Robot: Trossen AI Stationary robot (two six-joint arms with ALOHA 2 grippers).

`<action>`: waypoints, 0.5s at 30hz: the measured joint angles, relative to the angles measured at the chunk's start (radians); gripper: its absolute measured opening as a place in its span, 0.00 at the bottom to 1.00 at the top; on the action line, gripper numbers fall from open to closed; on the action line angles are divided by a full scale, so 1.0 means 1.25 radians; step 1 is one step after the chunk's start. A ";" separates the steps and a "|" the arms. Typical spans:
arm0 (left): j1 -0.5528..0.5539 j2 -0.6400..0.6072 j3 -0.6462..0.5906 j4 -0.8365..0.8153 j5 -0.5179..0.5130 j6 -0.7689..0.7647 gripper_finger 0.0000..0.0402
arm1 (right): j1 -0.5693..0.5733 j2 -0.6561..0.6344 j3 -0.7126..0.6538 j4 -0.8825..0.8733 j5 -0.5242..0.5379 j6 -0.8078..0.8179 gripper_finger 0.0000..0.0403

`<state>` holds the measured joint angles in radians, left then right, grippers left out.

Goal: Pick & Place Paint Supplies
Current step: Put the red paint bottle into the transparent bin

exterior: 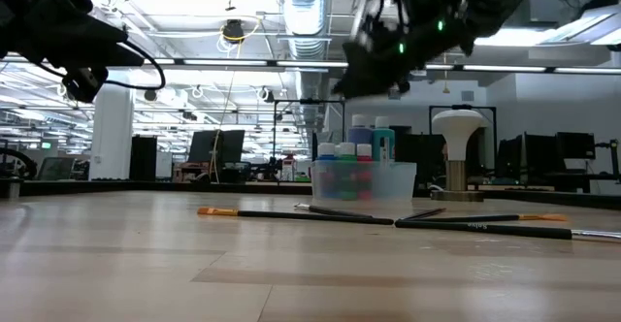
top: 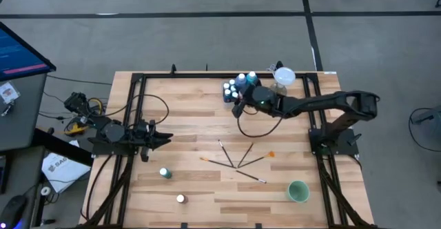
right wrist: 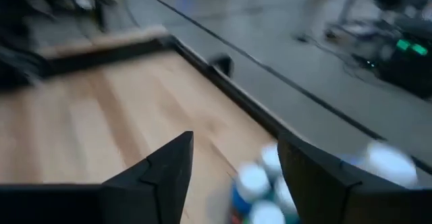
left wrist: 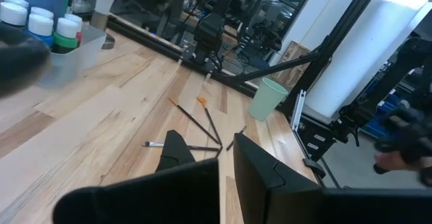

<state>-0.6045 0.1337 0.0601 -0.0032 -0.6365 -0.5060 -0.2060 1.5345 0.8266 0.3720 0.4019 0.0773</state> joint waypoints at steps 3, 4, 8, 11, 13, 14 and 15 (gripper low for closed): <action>0.000 0.000 0.000 0.004 0.000 0.000 0.00 | 0.028 -0.032 0.048 -0.017 -0.051 -0.017 0.54; 0.000 0.000 0.000 0.004 0.000 0.000 0.00 | 0.042 -0.034 0.069 -0.028 -0.066 -0.027 0.54; 0.000 0.000 0.000 0.005 0.000 0.000 0.00 | 0.124 -0.013 0.178 -0.104 -0.079 -0.084 0.54; 0.000 0.000 0.000 0.005 0.000 0.000 0.00 | 0.188 0.027 0.270 -0.163 -0.080 -0.127 0.54; 0.000 0.000 0.000 0.006 0.001 0.000 0.00 | 0.228 0.057 0.332 -0.183 -0.081 -0.137 0.55; 0.000 0.000 0.000 0.008 0.001 0.000 0.00 | 0.245 0.074 0.364 -0.187 -0.081 -0.139 0.55; 0.000 0.000 0.000 0.009 0.001 0.000 0.00 | 0.262 0.088 0.391 -0.192 -0.081 -0.139 0.56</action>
<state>-0.6046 0.1337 0.0601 0.0074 -0.6356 -0.5060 0.1220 1.6450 1.3155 0.1314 0.3004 -0.0967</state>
